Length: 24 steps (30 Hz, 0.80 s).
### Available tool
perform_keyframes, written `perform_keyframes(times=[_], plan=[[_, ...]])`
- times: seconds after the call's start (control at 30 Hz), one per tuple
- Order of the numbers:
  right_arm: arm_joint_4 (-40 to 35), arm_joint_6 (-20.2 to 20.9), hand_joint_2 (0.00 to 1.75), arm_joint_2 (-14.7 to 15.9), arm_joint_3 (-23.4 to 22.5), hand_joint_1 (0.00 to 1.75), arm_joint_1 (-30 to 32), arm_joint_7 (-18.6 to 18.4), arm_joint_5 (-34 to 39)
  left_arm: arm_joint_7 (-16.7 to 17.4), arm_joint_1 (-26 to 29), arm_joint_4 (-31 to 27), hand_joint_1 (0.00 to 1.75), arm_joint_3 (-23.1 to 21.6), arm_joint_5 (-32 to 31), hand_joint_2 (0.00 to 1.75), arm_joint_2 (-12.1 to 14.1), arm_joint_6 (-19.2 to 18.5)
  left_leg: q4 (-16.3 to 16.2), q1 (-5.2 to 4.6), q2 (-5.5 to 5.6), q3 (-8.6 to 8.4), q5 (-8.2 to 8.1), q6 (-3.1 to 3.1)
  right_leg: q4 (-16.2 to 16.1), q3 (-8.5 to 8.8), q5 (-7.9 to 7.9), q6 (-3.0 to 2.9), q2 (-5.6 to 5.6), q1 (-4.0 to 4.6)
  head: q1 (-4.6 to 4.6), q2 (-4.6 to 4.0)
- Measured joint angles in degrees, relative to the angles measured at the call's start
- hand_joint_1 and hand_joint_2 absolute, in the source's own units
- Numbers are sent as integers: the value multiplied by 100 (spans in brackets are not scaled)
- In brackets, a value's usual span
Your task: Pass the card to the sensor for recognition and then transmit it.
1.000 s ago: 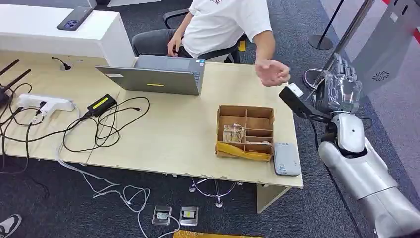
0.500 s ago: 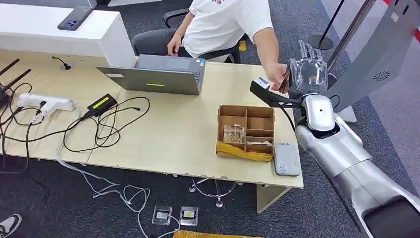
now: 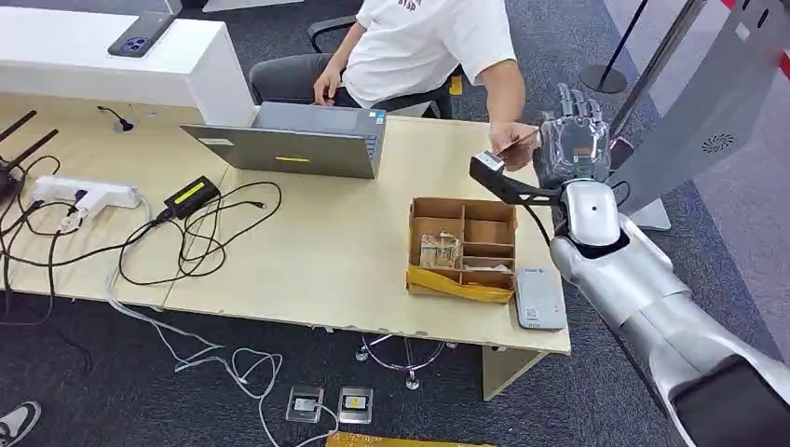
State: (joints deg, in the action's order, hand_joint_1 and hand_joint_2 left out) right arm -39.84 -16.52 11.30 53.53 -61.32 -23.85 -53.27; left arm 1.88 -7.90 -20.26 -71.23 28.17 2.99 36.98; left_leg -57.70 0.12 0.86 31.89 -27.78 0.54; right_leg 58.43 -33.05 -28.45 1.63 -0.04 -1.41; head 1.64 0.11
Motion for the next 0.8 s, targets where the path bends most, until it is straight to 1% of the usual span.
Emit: perform_keyframes(times=[0.17,0.23,0.3,0.37,0.4,0.47,0.53,0.6,0.7,0.8], plan=[[41,-267,175,50,6,0,44,7,267,-2,0,0,0,0,0,0,0,4,0,0,-3,-2,0,0,0,0,0,0,3,0,0,0],[41,-519,175,68,-29,0,89,134,508,-15,2,0,0,0,9,0,0,20,0,0,-3,-2,0,0,0,0,0,0,4,0,-2,0],[-24,-832,175,96,-116,0,173,308,889,-39,6,0,0,0,29,0,-4,37,0,0,-3,-3,0,0,0,1,0,0,2,0,0,0],[-169,-1041,175,107,-225,0,287,521,1315,-68,21,2,0,2,68,0,-7,57,0,1,-3,-3,0,0,0,1,0,0,3,1,-2,0],[-285,-1126,175,123,-293,0,359,676,1636,-90,28,2,0,2,99,0,-7,72,0,1,-3,-4,0,0,0,1,0,0,5,1,0,0],[-656,-1248,175,157,-483,0,595,1080,2509,-160,54,4,0,2,188,0,-9,85,0,2,-3,-5,0,0,0,4,0,0,3,2,2,0],[-1201,-1187,175,197,-697,0,950,1520,3351,-229,94,4,0,4,262,0,-7,87,0,3,-3,-7,-3,-3,0,3,0,0,4,3,-2,0],[-1829,-1023,175,258,-890,0,1362,1874,4045,-273,126,4,0,4,310,0,-7,85,0,4,-2,-7,-3,-4,-1,3,-1,-1,3,4,-2,0],[-2722,-843,175,367,-1126,0,1900,2110,4420,-299,160,4,0,4,363,0,-4,85,0,4,-2,-4,-4,-6,-3,0,-1,-1,4,4,-2,0],[-3511,-428,175,488,-1371,0,2501,2571,5028,-308,162,4,0,4,426,0,-2,85,1,7,3,-11,-5,-5,-6,10,-5,-4,-3,7,2,0]])
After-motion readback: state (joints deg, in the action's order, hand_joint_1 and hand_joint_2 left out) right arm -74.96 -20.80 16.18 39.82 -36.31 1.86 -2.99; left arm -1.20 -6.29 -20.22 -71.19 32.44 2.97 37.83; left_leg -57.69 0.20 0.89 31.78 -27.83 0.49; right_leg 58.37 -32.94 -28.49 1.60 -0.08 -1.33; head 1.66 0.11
